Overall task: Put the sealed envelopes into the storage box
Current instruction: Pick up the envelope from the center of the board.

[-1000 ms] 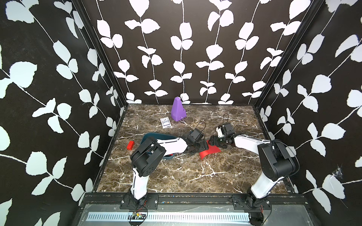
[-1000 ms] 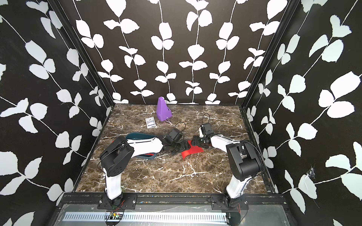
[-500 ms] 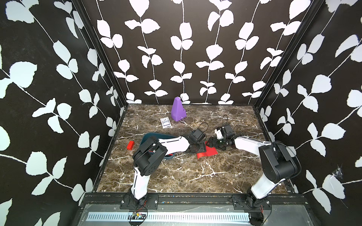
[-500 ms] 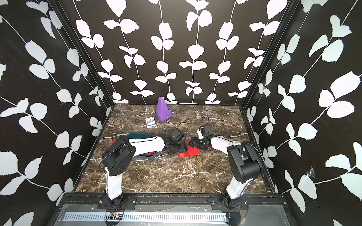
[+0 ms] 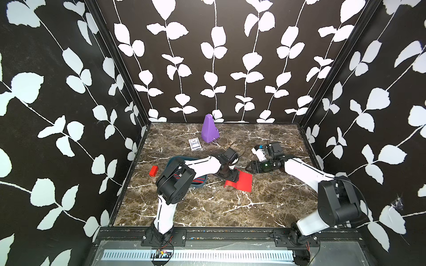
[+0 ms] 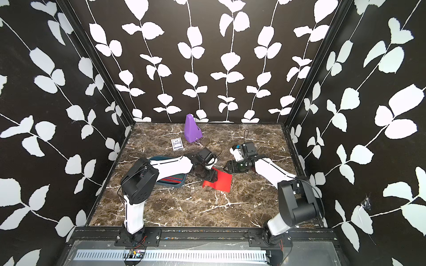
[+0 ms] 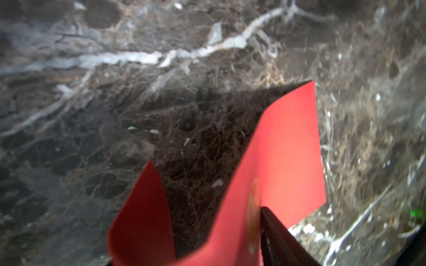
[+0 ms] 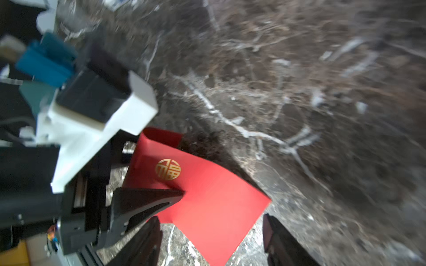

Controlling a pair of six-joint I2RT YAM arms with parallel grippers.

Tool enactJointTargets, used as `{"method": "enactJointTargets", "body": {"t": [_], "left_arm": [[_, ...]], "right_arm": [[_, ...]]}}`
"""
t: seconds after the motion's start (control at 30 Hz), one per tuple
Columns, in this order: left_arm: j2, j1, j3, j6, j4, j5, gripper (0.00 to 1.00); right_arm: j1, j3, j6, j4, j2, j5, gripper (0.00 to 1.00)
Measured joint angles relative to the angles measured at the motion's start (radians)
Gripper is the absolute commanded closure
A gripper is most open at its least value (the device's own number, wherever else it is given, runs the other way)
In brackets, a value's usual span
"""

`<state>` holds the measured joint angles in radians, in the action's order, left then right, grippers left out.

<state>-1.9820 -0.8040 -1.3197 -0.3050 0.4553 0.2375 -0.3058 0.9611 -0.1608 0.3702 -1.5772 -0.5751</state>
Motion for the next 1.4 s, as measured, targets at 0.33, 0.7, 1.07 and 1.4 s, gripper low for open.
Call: {"method": "enactJointTargets", "body": {"t": [0.33,0.7,1.07,1.4], "left_arm": [[0.0,0.043,-0.004,0.238,0.066,0.112,0.33],[0.0,0.055,-0.005,0.286,0.086,0.159,0.33],[0.0,0.057,-0.005,0.287,0.086,0.166,0.33],[0.0,0.061,-0.005,0.282,0.086,0.168,0.32]], "right_arm": [[-0.003,0.027,0.151,-0.005,-0.132,-0.111,0.31],[-0.051,0.209,0.244,0.0,-0.307,-0.209,0.34],[-0.06,0.22,0.308,0.041,-0.352,-0.319,0.49],[-0.056,0.235,0.359,0.116,-0.407,-0.397,0.76]]}}
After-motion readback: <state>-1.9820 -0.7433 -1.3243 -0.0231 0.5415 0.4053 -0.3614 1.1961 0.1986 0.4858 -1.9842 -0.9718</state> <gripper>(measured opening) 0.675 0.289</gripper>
